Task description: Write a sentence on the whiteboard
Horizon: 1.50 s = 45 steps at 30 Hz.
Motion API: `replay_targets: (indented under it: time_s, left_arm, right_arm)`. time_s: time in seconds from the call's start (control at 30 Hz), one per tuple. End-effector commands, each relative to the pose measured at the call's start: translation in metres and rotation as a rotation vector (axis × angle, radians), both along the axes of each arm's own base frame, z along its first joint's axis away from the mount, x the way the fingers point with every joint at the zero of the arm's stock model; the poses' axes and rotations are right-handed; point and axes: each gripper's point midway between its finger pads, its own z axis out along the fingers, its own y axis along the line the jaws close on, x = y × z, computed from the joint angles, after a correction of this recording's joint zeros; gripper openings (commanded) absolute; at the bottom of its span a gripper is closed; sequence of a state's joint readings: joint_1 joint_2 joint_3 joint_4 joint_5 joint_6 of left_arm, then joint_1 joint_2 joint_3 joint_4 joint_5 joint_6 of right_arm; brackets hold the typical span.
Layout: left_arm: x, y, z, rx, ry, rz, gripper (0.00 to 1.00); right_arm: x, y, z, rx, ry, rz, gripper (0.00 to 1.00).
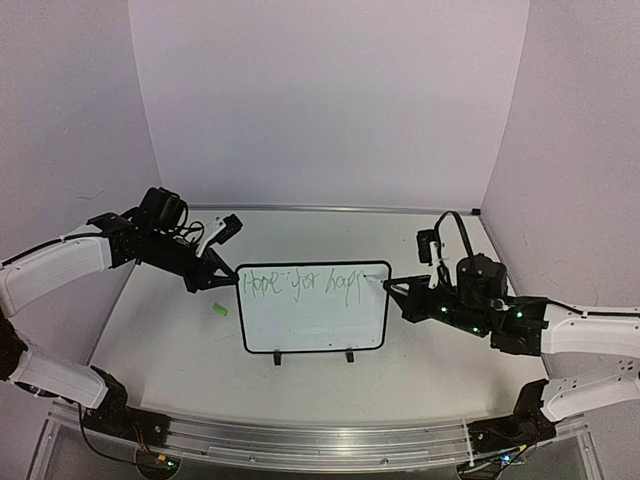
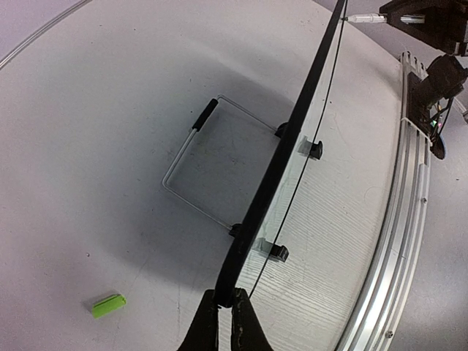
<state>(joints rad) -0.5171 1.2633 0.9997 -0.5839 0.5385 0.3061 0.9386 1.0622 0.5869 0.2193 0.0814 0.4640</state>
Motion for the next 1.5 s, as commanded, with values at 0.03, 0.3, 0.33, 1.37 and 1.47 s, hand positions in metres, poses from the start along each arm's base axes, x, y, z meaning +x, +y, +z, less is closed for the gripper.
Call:
replay_targets:
  time_s: [0.03, 0.3, 0.33, 1.37, 1.47]
  left_arm:
    - [0.002, 0.002, 0.002, 0.030, -0.029, 0.000, 0.00]
    - [0.002, 0.002, 0.001, 0.032, -0.029, 0.001, 0.00]
    - [0.002, 0.002, 0.002, 0.031, -0.031, 0.001, 0.00]
    - [0.002, 0.002, 0.002, 0.031, -0.031, 0.000, 0.00]
    - [0.002, 0.002, 0.002, 0.031, -0.032, 0.001, 0.00]
  right_arm:
    - [0.002, -0.005, -0.011, -0.016, 0.023, -0.030, 0.00]
    - [0.004, 0.006, -0.010, -0.021, 0.021, 0.001, 0.00]
    - [0.005, 0.007, -0.010, -0.019, 0.020, 0.005, 0.00]
    - [0.006, -0.011, 0.005, 0.031, -0.020, -0.068, 0.00]
    - [0.005, -0.014, 0.001, 0.020, -0.007, -0.076, 0.00]
